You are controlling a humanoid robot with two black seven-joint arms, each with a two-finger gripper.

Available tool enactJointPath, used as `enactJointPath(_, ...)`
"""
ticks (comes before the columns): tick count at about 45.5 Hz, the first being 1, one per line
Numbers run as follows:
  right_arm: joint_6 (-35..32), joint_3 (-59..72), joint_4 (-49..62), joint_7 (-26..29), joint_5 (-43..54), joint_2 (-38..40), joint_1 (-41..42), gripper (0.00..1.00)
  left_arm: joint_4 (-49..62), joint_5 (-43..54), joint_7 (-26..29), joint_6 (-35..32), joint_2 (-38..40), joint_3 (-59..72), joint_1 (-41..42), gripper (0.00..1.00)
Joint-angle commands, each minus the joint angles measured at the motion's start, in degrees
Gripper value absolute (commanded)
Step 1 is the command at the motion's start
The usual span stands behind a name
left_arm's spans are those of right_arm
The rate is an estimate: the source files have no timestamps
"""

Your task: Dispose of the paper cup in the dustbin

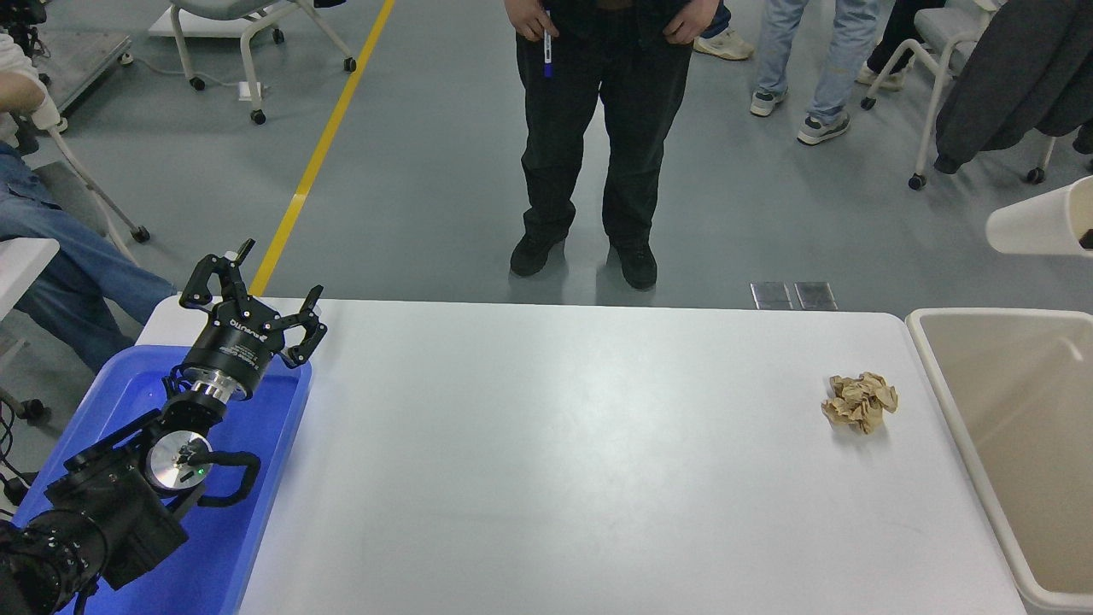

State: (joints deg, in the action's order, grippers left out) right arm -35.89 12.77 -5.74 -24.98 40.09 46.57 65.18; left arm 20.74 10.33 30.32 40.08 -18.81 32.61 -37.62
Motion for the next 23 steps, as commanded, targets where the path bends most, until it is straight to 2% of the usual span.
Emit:
enactJointPath(1, 9.86, 0.33, 4.86, 3.08, -0.63, -1.22, -6.90, 0.00, 0.00, -0.05, 0.00, 0.00, 0.00, 0.00, 0.00, 1.00)
enactJointPath(15, 20.33, -0.20, 5.30, 9.85, -1.15, -7.02, -14.28, 0.00, 0.00, 0.04, 0.00, 0.00, 0.00, 0.00, 0.00, 1.00)
enactJointPath(23, 21.21, -0.02, 8.10, 16.53, -7.48, -10.80, -17.01, 0.00, 0.00, 0.04, 0.00, 0.00, 0.00, 0.00, 0.00, 1.00)
